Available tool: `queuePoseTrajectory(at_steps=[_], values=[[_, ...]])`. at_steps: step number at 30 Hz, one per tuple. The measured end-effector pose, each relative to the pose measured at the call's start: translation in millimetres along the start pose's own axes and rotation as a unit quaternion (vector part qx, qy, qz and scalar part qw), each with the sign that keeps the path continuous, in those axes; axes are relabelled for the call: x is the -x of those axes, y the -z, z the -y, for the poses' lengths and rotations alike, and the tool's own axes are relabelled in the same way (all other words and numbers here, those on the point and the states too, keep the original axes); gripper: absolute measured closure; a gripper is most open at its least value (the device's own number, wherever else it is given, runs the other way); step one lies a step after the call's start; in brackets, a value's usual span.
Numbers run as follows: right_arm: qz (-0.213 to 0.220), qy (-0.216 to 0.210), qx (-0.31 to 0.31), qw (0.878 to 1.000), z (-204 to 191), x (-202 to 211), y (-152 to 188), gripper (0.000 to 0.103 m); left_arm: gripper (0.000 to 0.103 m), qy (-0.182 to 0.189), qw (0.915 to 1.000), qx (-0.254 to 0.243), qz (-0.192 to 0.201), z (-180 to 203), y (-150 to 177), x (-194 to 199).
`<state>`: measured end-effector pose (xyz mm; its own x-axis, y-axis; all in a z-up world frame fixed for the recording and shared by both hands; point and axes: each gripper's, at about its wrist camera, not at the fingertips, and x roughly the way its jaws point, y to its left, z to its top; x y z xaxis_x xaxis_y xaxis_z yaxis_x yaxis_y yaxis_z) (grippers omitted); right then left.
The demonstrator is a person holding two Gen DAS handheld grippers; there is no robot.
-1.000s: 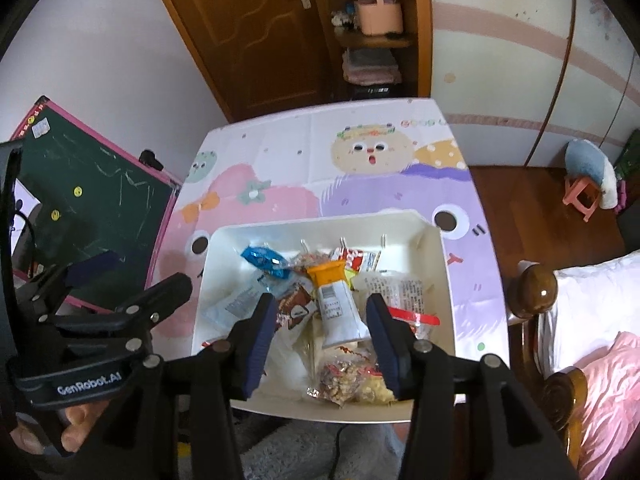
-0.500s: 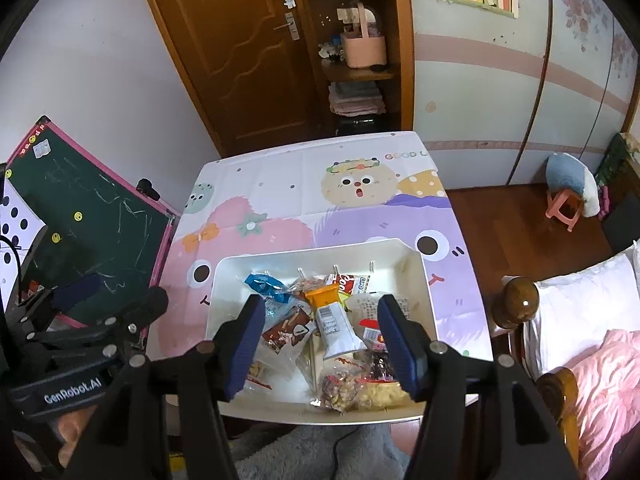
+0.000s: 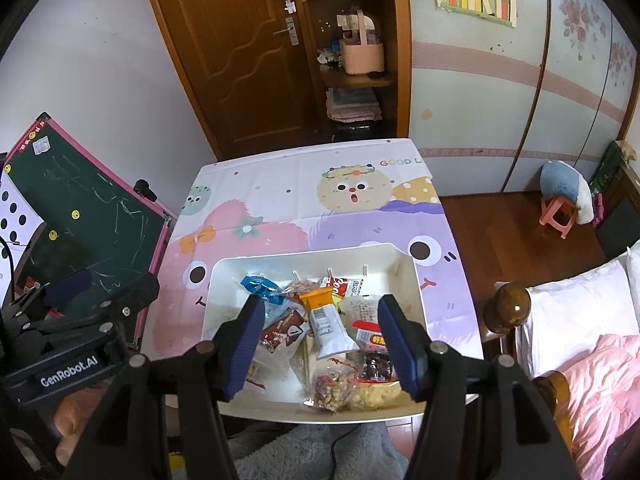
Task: Organize snacks
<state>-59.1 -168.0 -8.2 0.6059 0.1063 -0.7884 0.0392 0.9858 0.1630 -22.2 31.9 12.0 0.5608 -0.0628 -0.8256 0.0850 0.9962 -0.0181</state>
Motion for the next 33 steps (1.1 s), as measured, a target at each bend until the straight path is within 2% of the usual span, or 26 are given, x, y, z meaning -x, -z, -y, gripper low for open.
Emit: queuePoseTrajectory(at_steps=[33], values=[[-0.004, -0.001, 0.003, 1.0, -3.7, -2.8, -0.9, 0.044, 0.002, -0.007, 1.0, 0.004, -0.004, -3.4, 0.3, -2.7]])
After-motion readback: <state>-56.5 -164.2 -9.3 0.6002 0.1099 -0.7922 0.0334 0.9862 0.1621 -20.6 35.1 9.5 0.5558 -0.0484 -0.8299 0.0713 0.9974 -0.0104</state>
